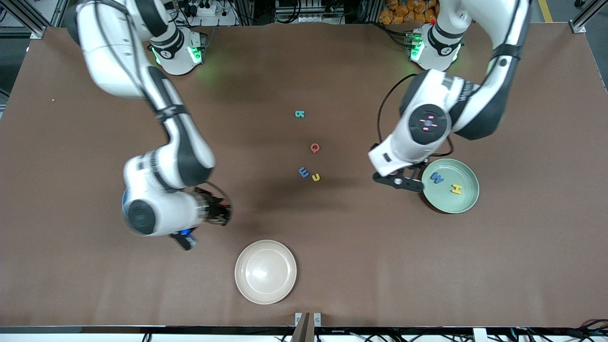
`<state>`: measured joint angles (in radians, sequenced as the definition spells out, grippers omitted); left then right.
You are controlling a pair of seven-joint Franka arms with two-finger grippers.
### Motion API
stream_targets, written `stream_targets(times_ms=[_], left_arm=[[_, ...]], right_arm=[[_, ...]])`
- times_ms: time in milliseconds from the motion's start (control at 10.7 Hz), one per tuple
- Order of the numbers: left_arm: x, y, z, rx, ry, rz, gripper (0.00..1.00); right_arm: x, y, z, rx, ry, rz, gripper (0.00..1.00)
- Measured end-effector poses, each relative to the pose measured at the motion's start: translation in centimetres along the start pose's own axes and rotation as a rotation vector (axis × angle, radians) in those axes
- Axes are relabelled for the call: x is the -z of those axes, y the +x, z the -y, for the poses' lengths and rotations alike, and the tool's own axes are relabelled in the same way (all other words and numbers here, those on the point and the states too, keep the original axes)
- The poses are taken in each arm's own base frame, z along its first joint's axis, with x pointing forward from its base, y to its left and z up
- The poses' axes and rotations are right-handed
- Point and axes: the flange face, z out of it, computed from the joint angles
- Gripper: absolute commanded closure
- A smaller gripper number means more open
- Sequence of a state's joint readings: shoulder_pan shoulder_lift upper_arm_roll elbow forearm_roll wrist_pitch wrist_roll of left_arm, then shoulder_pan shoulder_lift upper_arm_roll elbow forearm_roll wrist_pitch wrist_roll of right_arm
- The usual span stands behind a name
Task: Sort upper and lower case letters into plates
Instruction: 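Carry the pink m to the blue plate while the left gripper reaches letters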
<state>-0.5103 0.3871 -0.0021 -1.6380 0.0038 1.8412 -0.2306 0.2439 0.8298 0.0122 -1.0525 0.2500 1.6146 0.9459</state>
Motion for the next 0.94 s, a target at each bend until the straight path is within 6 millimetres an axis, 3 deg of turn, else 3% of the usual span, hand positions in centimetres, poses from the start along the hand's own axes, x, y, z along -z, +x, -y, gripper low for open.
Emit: stream_targets(times_ms=[187,375,468,655,936], left_arm=[[-2.3,-0.2,-5.1,0.046,0.003,-0.011,0.0],[-5.4,-0.9,-11.3,0.072,-0.034,-0.017,0.0],[-7.4,-1.2,-14.0,0.078,-0.046,-0.021,0.0],[-11.1,-1.9,-17.6,0.082,-0.052,-0.047,0.0],[-16.8,-3.9,-19.4,0.088,-0.085,-0.09,0.0]], right_arm=[[3.2,5.2,-5.7,0.053,-0.001,0.051,1.0],[3.9,9.7,-10.1,0.088,0.013,0.073,1.0],[2.7,11.5,-11.8,0.109,0.006,0.077,1.0],[-0.6,14.3,-14.2,0.112,-0.024,0.063,1.0],[-4.1,17.4,-17.9,0.159,-0.024,0.022,1.0]])
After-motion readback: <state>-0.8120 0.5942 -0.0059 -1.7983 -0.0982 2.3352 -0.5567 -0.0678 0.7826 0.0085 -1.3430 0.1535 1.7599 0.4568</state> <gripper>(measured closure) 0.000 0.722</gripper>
